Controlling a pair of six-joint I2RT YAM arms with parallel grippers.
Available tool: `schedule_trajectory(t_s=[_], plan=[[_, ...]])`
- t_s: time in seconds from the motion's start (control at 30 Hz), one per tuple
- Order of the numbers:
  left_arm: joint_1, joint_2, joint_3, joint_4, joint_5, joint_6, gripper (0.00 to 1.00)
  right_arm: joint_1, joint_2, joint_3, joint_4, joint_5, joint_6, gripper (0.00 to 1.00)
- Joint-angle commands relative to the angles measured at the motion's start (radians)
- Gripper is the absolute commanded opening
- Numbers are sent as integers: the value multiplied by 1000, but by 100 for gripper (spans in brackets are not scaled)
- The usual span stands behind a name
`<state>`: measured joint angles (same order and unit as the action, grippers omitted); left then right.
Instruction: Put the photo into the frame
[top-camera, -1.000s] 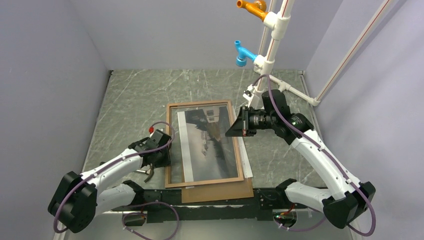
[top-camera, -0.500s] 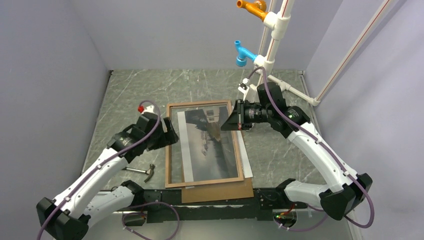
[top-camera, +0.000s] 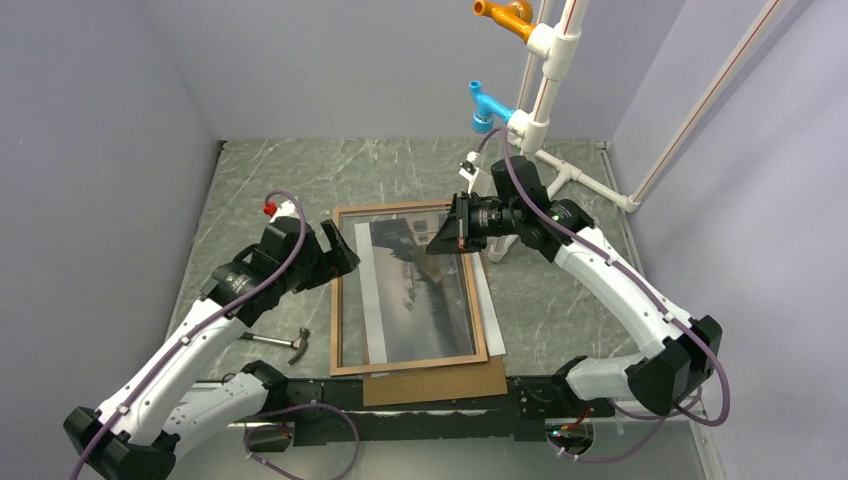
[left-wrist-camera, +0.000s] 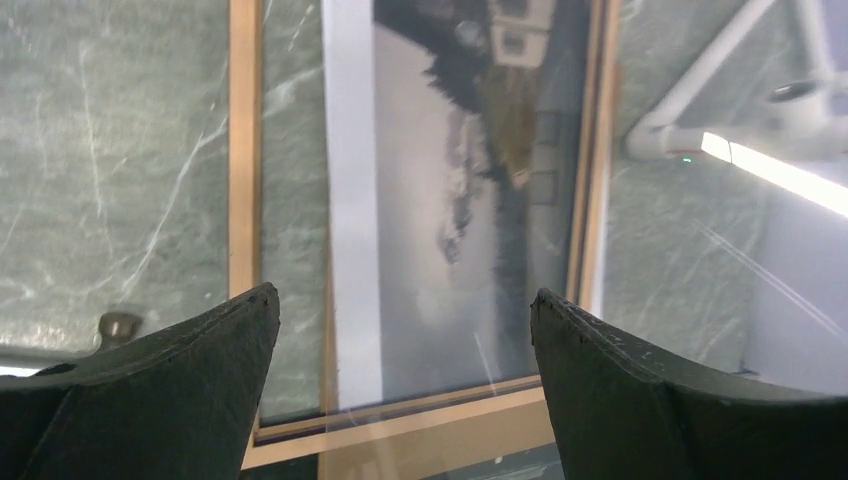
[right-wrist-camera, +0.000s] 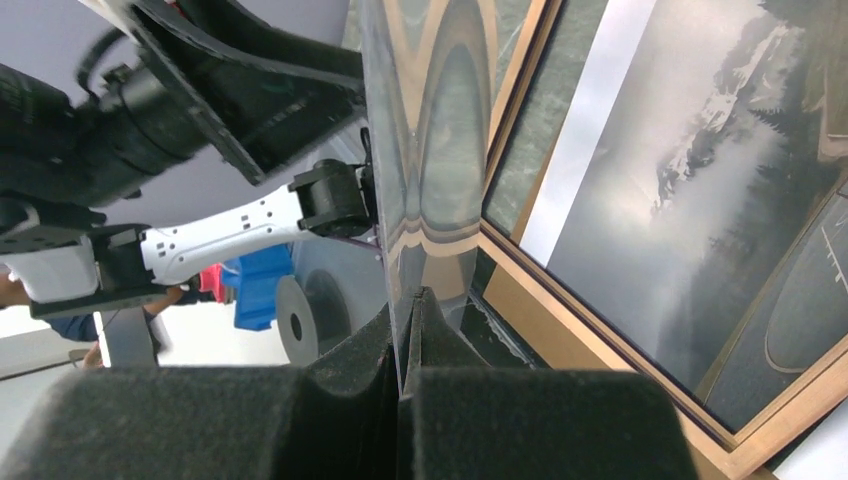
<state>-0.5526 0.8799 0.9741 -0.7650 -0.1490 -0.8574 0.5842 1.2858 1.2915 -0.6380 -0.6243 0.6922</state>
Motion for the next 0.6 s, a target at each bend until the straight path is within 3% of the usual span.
schedule_trajectory(t_s=[0.0, 0.33, 0.57], plan=[[5, -5, -54, 11, 0, -35, 98, 3, 27, 60, 99, 27, 59, 0], [5, 13, -78, -92, -87, -33, 98, 3, 85, 20, 205, 65, 144, 0], [6, 27, -111, -53, -60, -11, 98, 1, 137, 42, 212, 70, 150, 0]])
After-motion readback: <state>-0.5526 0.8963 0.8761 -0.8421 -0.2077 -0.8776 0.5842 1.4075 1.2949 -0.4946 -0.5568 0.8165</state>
